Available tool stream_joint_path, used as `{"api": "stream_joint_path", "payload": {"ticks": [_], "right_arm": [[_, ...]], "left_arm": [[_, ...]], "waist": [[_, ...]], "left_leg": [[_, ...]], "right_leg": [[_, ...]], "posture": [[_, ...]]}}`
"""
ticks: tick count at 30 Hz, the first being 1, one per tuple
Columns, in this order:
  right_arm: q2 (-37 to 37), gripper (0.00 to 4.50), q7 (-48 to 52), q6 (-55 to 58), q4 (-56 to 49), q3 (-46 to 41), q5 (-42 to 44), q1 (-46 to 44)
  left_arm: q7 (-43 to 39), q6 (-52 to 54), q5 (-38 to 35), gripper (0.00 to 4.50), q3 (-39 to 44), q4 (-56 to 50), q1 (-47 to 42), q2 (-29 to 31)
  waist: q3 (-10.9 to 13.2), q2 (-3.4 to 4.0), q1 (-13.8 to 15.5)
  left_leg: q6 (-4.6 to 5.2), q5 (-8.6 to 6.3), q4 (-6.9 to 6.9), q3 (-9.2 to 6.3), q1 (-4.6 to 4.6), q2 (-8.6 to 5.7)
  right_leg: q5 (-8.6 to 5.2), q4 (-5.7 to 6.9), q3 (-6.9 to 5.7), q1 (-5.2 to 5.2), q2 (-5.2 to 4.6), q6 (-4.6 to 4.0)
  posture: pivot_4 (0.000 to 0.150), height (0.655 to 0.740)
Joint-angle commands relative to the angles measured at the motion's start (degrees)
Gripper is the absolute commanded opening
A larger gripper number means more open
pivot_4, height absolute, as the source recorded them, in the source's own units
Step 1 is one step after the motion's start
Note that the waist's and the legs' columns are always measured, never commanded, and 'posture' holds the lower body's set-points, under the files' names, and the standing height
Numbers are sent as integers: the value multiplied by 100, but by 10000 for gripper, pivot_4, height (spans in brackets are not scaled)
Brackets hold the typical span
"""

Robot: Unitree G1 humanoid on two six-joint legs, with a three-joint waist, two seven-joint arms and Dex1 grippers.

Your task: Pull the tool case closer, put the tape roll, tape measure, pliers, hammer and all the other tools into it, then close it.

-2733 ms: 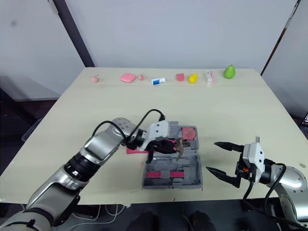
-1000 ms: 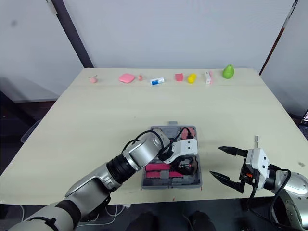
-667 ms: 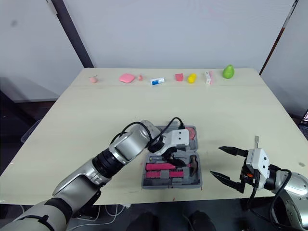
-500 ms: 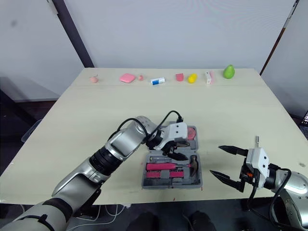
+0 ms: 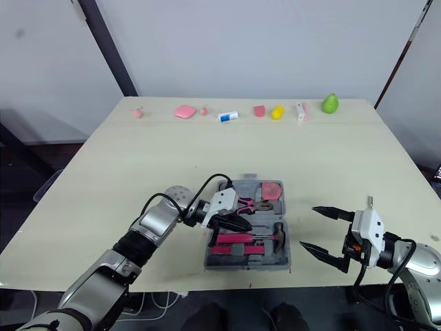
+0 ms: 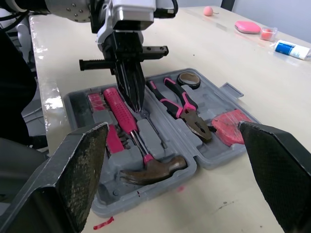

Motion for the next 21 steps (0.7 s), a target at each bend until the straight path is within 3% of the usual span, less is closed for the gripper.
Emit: {"api": "stream_joint_path", "payload": {"ticks": [1,8,14,17,21], "right_arm": [[-78,45000,-31,-1,-228,-180,77,59],[-144,45000,-77,36,-286,-272,105,181],[64,45000,-327,99,-149,-336,154,257],[93,45000,-417,102,-99,-393,86,323],[254,45000,-878,180,-155,-748,80,729]], "left_arm": [[-87,-197,192,1138,-120,175,145,-8],[13,-481,536,1138,-197,492,301,-13],[24,-412,-265,1138,580,-95,405,-131],[-105,-309,-559,1138,805,-527,548,-8],[250,197,-1262,1138,1775,-1462,950,427]], "waist": [[0,0,7],[-10,10,23],[-11,12,22],[-11,12,33],[-11,13,27]], "left_leg": [[0,0,0,0,0,0],[0,0,0,-1,8,2],[0,0,0,-2,7,3],[0,0,0,-3,5,4],[0,0,0,-3,5,3]], "right_leg": [[0,0,0,0,1,0],[0,1,-1,6,3,-1],[0,1,-1,6,3,0],[0,2,-2,5,2,-1],[0,2,-2,5,1,-1]], "posture": [[1500,7400],[1500,7400],[1500,7400],[1500,7400],[1500,7400]]}}
